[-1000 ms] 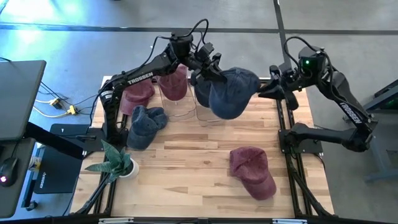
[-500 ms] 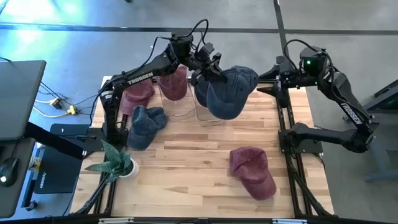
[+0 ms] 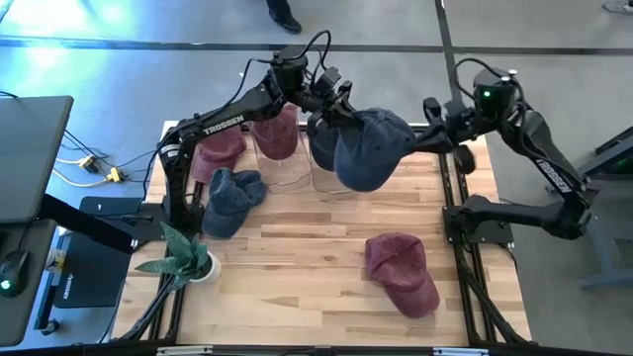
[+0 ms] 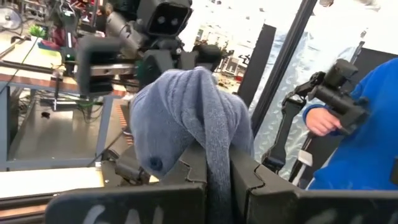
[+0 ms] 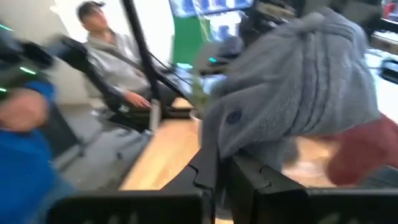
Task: Pick & Place hat
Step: Put the right blue cap into the right bin
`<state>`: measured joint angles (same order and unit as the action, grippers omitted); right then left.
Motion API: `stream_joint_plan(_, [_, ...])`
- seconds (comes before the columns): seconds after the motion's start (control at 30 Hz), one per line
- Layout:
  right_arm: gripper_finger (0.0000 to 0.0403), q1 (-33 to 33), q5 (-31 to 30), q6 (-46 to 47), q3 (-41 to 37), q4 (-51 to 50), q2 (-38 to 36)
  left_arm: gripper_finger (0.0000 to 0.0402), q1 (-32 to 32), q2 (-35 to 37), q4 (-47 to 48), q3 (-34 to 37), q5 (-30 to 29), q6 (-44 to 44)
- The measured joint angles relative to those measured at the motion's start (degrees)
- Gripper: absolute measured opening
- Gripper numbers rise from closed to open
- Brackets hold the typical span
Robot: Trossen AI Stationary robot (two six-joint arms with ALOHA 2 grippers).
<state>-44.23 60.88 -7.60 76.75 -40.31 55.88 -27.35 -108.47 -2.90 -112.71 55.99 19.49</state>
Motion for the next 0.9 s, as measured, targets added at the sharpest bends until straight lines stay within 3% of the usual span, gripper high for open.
stream_joint_plan(0.17, [0.0005, -0.02, 10.91, 8.64, -0.03, 6.16, -0.48, 0.0009, 0.18, -0.02, -0.58, 0.0, 2.02, 0.31])
stream_joint_plan(0.37, [0.0004, -0.02, 11.89, 12.99, -0.04, 11.38, -0.14, 0.0013, 0.13, -0.02, -1.57, 0.0, 1.99, 0.51])
stream_joint_plan(0.47, [0.0005, 0.02, 10.08, 13.07, -0.03, 11.3, 0.52, 0.0013, 0.01, -0.02, -4.28, 0.0, 1.91, 1.81])
stream_joint_plan(0.6, [0.0005, 0.04, 0.55, 13.41, 0.02, 8.7, 1.41, 0.0013, -0.13, 0.0, -7.26, 0.0, 0.57, 3.48])
stream_joint_plan(0.73, [0.0043, 0.02, -3.82, 13.16, 0.02, 6.58, 3.01, 0.0013, -0.16, 0.0, -6.2, 0.0, -1.94, 3.44])
stream_joint_plan(0.9, [0.0126, 0.05, -2.26, 6.26, 0.02, 1.33, 3.8, 0.0013, -0.78, -0.02, -2.94, 0.02, -5.84, 2.89])
